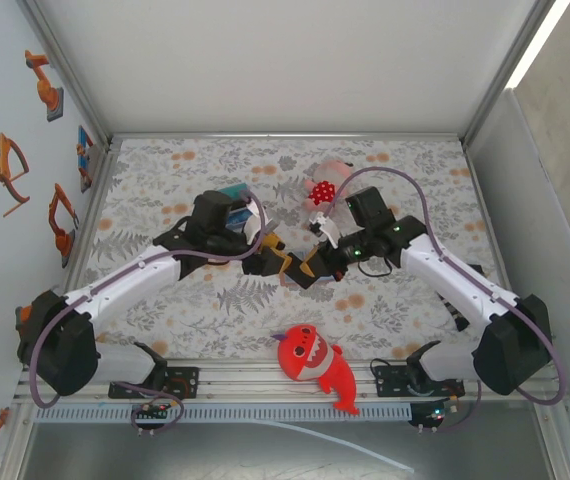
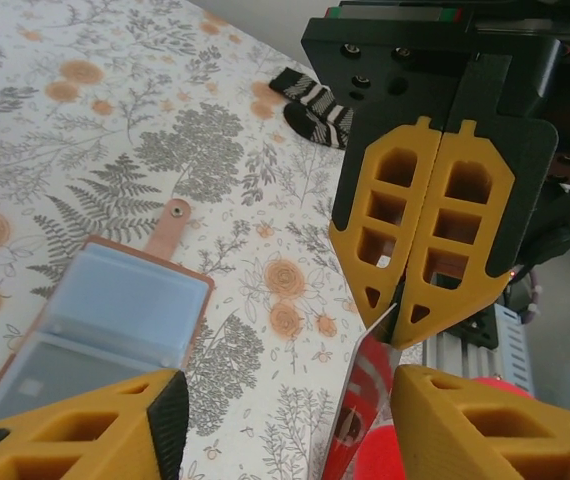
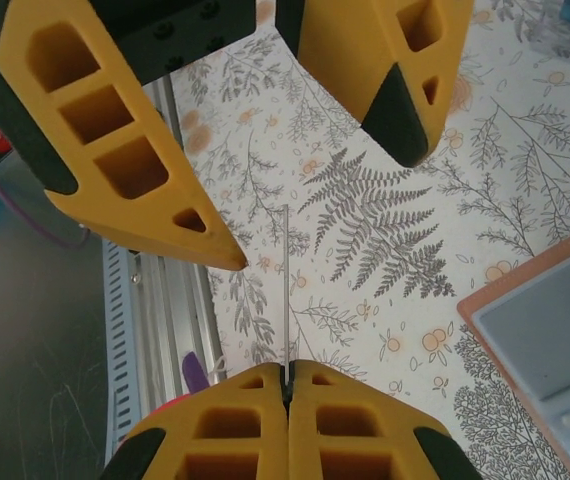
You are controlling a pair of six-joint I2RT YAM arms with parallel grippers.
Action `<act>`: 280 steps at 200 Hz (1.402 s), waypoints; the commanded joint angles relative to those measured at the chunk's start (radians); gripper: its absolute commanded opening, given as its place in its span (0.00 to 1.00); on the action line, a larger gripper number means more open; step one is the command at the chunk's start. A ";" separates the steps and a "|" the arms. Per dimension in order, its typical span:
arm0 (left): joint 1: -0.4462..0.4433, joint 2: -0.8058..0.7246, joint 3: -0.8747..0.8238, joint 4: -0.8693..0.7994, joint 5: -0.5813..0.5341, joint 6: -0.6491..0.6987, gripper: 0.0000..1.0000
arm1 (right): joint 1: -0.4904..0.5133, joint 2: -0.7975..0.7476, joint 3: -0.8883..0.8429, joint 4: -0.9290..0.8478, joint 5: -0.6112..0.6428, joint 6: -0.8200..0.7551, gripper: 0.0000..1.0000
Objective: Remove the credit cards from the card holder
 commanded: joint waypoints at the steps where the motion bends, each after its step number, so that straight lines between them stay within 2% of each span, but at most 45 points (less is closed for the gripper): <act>1: -0.003 0.017 0.034 -0.039 0.073 0.033 0.48 | 0.007 0.007 0.050 -0.028 -0.044 -0.038 0.00; 61: -0.011 0.036 0.049 -0.053 0.121 0.038 0.00 | 0.007 0.022 0.063 -0.034 -0.027 -0.045 0.00; 79: -0.011 0.030 0.045 -0.049 0.121 0.037 0.00 | 0.006 0.014 0.057 -0.023 -0.003 -0.038 0.01; 110: -0.008 -0.015 0.013 -0.008 0.088 0.010 0.00 | 0.007 -0.038 0.016 0.056 0.103 0.022 0.27; 123: -0.006 -0.047 -0.011 0.024 0.051 -0.015 0.00 | 0.005 -0.073 -0.018 0.104 0.149 0.057 0.44; 129: -0.004 -0.063 -0.022 0.039 0.036 -0.025 0.00 | 0.004 -0.092 -0.034 0.126 0.169 0.076 0.47; 160: 0.000 -0.156 -0.101 0.173 -0.069 -0.130 0.00 | -0.004 -0.168 -0.106 0.254 0.255 0.215 0.49; 198: 0.000 -0.242 -0.205 0.366 -0.229 -0.344 0.00 | -0.006 -0.255 -0.228 0.513 0.241 0.415 0.53; 225: 0.001 -0.284 -0.233 0.388 -0.292 -0.409 0.00 | -0.008 -0.259 -0.294 0.695 0.217 0.545 0.54; 280: 0.000 -0.336 -0.256 0.475 -0.280 -0.501 0.00 | -0.016 -0.102 -0.334 1.047 0.083 0.759 0.52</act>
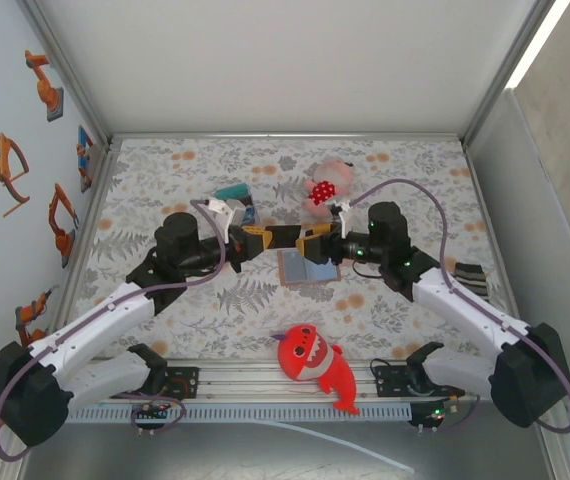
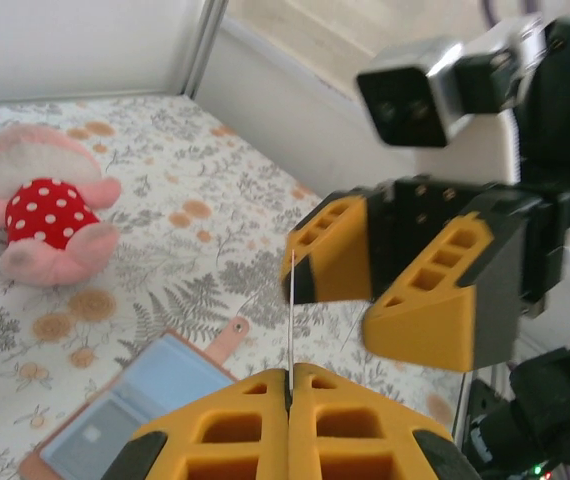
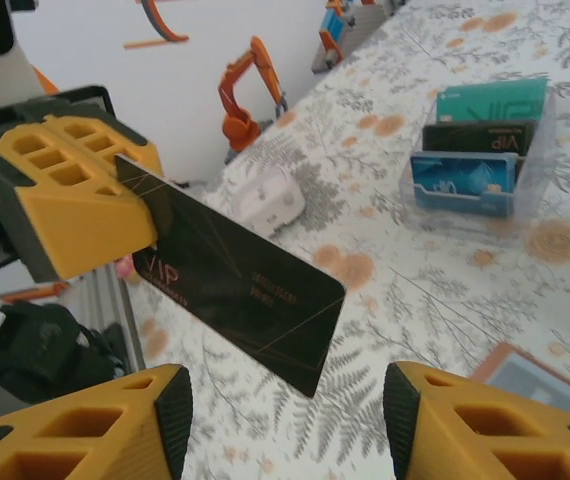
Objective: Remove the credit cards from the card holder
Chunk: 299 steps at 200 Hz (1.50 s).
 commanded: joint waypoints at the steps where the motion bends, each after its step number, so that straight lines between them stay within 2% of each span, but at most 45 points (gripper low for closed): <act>1: 0.005 -0.023 -0.013 0.084 0.001 -0.072 0.00 | -0.009 0.069 -0.005 0.243 -0.091 0.149 0.52; 47: 0.007 -0.038 -0.040 0.124 -0.015 -0.096 0.00 | -0.009 0.182 0.011 0.502 -0.219 0.289 0.45; 97: 0.019 -0.044 -0.066 0.176 -0.042 -0.126 0.00 | -0.009 0.164 0.005 0.525 -0.243 0.297 0.33; 106: 0.022 -0.044 -0.066 0.176 -0.042 -0.126 0.00 | -0.009 0.154 0.000 0.525 -0.243 0.296 0.28; 122: 0.028 -0.044 -0.065 0.176 -0.042 -0.127 0.00 | -0.009 0.139 -0.007 0.524 -0.241 0.296 0.11; 136: 0.033 -0.046 -0.065 0.176 -0.042 -0.128 0.00 | -0.011 0.127 -0.013 0.523 -0.237 0.292 0.07; 153: 0.037 -0.051 -0.060 0.164 -0.040 -0.124 0.12 | -0.013 0.115 -0.016 0.509 -0.235 0.276 0.02; 181: 0.046 -0.076 -0.020 0.060 -0.017 -0.051 0.35 | -0.012 0.085 0.003 0.376 -0.225 0.189 0.00; 200: 0.049 -0.095 0.052 -0.103 0.021 0.072 0.49 | -0.011 0.048 0.035 0.197 -0.212 0.083 0.00; 210: 0.049 -0.096 0.101 -0.210 0.038 0.152 0.54 | -0.011 0.025 0.052 0.101 -0.202 0.028 0.00; 240: 0.049 -0.052 0.255 -0.484 0.101 0.371 0.55 | -0.011 -0.020 0.109 -0.130 -0.219 -0.098 0.00; 270: 0.045 0.057 0.402 -0.676 0.160 0.504 0.55 | -0.009 -0.016 0.171 -0.307 -0.255 -0.198 0.00; 299: 0.019 0.161 0.502 -0.793 0.216 0.592 0.54 | -0.006 -0.006 0.202 -0.386 -0.273 -0.255 0.00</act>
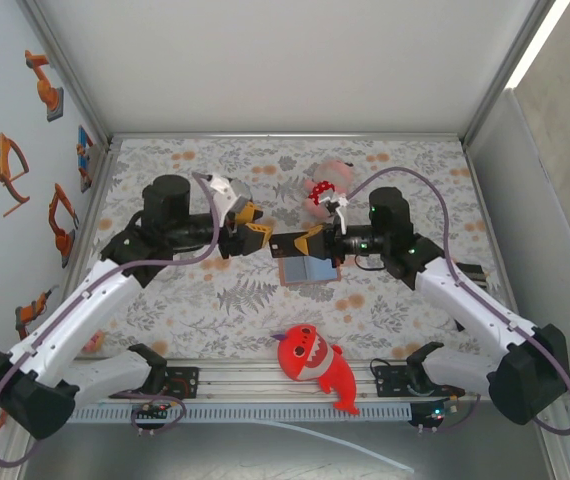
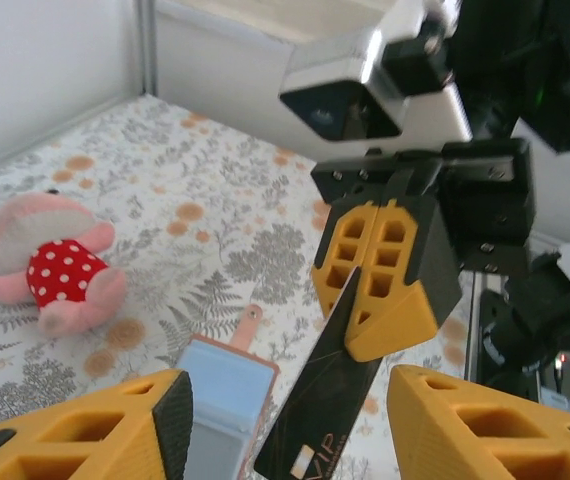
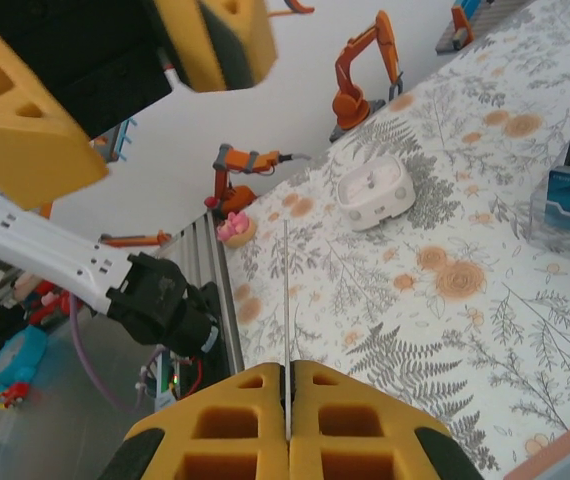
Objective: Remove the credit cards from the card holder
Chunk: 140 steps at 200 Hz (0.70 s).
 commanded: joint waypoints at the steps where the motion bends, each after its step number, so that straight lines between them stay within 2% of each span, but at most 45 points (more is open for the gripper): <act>1: -0.022 0.073 0.070 -0.207 0.085 0.158 0.54 | 0.005 -0.001 0.042 -0.142 -0.040 -0.104 0.00; 30: -0.059 0.154 0.133 -0.270 0.094 0.221 0.53 | 0.006 0.007 0.050 -0.160 -0.061 -0.124 0.00; 53: -0.071 0.209 0.166 -0.290 0.136 0.242 0.44 | 0.005 0.013 0.054 -0.168 -0.075 -0.134 0.00; 112: -0.072 0.298 0.203 -0.348 0.174 0.293 0.43 | 0.008 0.015 0.065 -0.190 -0.107 -0.161 0.00; 140: -0.073 0.319 0.213 -0.352 0.214 0.298 0.29 | 0.008 0.019 0.064 -0.187 -0.112 -0.160 0.00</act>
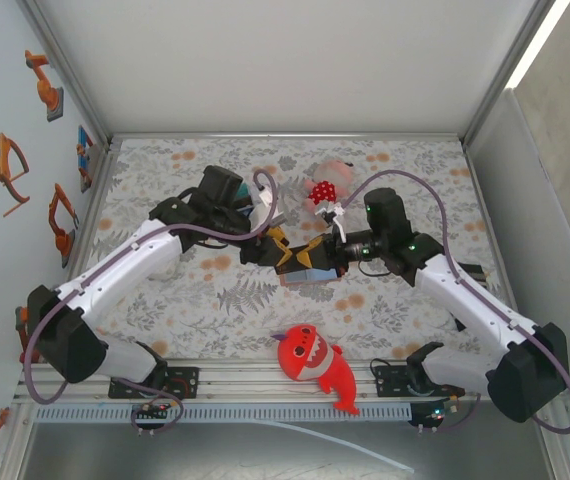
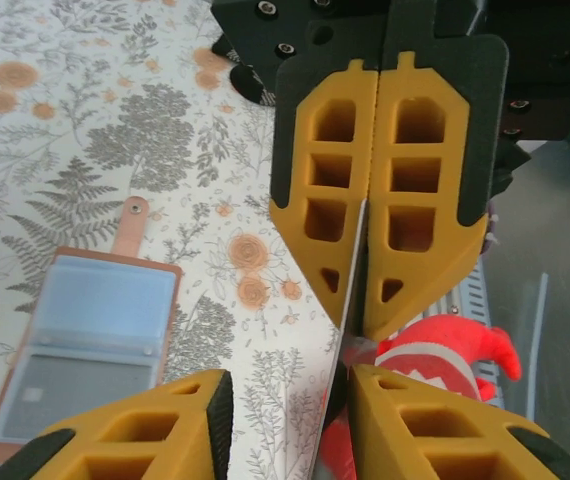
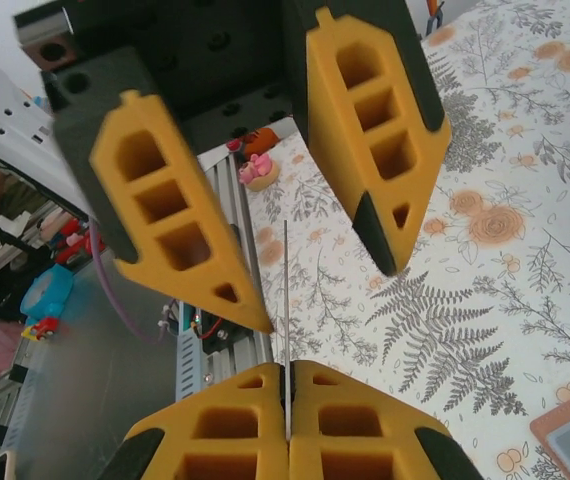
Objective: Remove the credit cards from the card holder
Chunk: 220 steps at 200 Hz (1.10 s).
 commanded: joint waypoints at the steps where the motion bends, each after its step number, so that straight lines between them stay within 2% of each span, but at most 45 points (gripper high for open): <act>1: -0.003 0.014 0.036 -0.037 0.061 0.039 0.29 | 0.008 0.005 0.034 -0.002 -0.038 -0.021 0.00; 17: -0.004 0.023 0.040 -0.037 0.089 0.042 0.22 | 0.007 0.007 0.034 0.000 -0.040 -0.020 0.00; 38: -0.003 0.039 0.049 -0.038 0.103 0.038 0.00 | 0.009 0.011 0.034 -0.001 -0.023 -0.020 0.00; 56: 0.005 0.043 0.052 -0.034 0.104 0.032 0.00 | 0.008 0.005 0.034 -0.012 0.039 -0.021 0.00; 69: 0.022 0.028 0.043 -0.021 0.106 0.029 0.00 | 0.008 -0.007 0.029 -0.026 0.098 -0.025 0.13; 83: 0.045 0.003 0.024 0.017 0.099 0.001 0.00 | 0.008 -0.023 0.022 -0.034 0.173 -0.021 0.31; 97: 0.069 -0.024 -0.001 0.066 0.031 -0.051 0.00 | 0.008 -0.037 0.017 -0.042 0.231 -0.015 0.42; 104: 0.080 -0.031 -0.009 0.069 0.002 -0.051 0.00 | 0.006 -0.041 0.015 -0.043 0.258 -0.010 0.52; 112: 0.089 -0.036 -0.013 0.057 -0.033 -0.034 0.00 | 0.006 -0.048 0.014 -0.043 0.283 -0.003 0.55; 156: 0.159 -0.001 -0.007 -0.002 -0.213 0.119 0.00 | 0.006 -0.064 0.019 -0.044 0.409 0.038 0.59; 220: 0.326 0.204 0.127 -0.018 -0.234 0.339 0.00 | 0.006 -0.071 0.010 -0.061 0.677 0.144 0.59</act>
